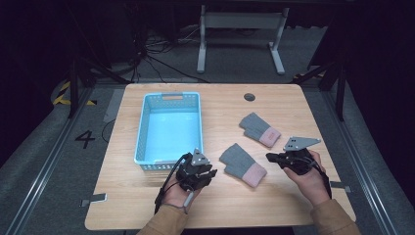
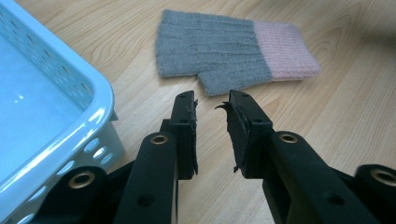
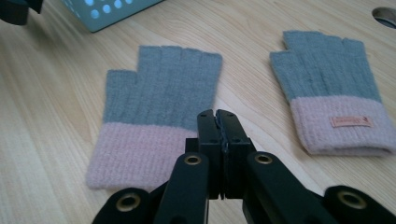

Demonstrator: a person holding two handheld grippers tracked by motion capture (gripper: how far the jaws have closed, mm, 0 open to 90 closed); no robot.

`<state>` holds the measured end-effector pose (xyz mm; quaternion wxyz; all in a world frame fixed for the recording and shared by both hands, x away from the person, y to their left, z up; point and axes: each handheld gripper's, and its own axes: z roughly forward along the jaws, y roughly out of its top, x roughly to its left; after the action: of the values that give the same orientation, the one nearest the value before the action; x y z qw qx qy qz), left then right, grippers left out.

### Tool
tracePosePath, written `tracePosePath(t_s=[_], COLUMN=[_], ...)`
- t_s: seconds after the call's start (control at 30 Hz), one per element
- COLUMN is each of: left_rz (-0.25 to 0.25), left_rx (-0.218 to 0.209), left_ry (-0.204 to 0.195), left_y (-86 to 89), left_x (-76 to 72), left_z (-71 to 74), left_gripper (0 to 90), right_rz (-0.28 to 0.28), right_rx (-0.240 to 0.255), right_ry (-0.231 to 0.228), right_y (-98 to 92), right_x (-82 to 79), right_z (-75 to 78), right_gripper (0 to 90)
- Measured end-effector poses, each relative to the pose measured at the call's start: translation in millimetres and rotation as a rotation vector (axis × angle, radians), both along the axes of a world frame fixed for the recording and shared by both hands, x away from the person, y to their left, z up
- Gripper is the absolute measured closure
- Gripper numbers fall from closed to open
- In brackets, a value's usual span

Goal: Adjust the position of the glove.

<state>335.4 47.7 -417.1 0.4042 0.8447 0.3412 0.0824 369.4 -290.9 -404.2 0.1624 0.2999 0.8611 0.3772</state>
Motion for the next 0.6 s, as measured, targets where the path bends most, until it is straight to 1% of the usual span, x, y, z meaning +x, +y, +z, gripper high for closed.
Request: tracePosePath(t_s=[0.03,0.1,0.2,0.23,0.27,0.3,0.37,0.43,0.6], left_rz=[-0.001,0.002,0.002,0.001,0.000,-0.001,-0.002,-0.005,-0.011], left_rx=[0.002,0.004,0.007,0.007,0.005,0.005,0.002,0.003,0.001], left_ry=[0.001,0.000,-0.004,-0.005,-0.006,-0.006,-0.005,-0.006,-0.007], left_y=[-0.1,-0.6,-0.8,-1.0,-1.1,-1.2,-1.6,-1.6,-1.8], left_x=[0.0,-0.3,-0.2,-0.2,-0.1,0.1,0.4,0.6,0.7], left_z=[0.1,-0.2,0.6,0.9,1.0,1.0,1.0,1.2,1.5], left_gripper=[72.8,73.2,73.2,73.2,73.0,73.0,72.8,72.4,71.7], right_rz=[0.000,0.017,0.070,0.070,0.098,0.098,0.130,0.150,0.205], right_rx=[0.000,0.001,0.001,0.001,0.002,0.002,-0.006,-0.015,-0.030], right_ry=[0.000,0.003,0.011,0.011,0.020,0.020,0.029,0.033,0.063], right_y=[0.0,3.3,11.7,11.7,17.1,17.1,24.3,29.8,42.8], right_x=[0.0,-1.6,-5.6,-5.6,-8.1,-8.1,-11.2,-13.6,-18.5], right_z=[0.0,1.0,2.4,2.4,2.7,2.7,2.3,1.9,-1.5], right_gripper=[89.8,89.8,89.7,89.7,89.7,89.7,89.7,89.6,89.5])
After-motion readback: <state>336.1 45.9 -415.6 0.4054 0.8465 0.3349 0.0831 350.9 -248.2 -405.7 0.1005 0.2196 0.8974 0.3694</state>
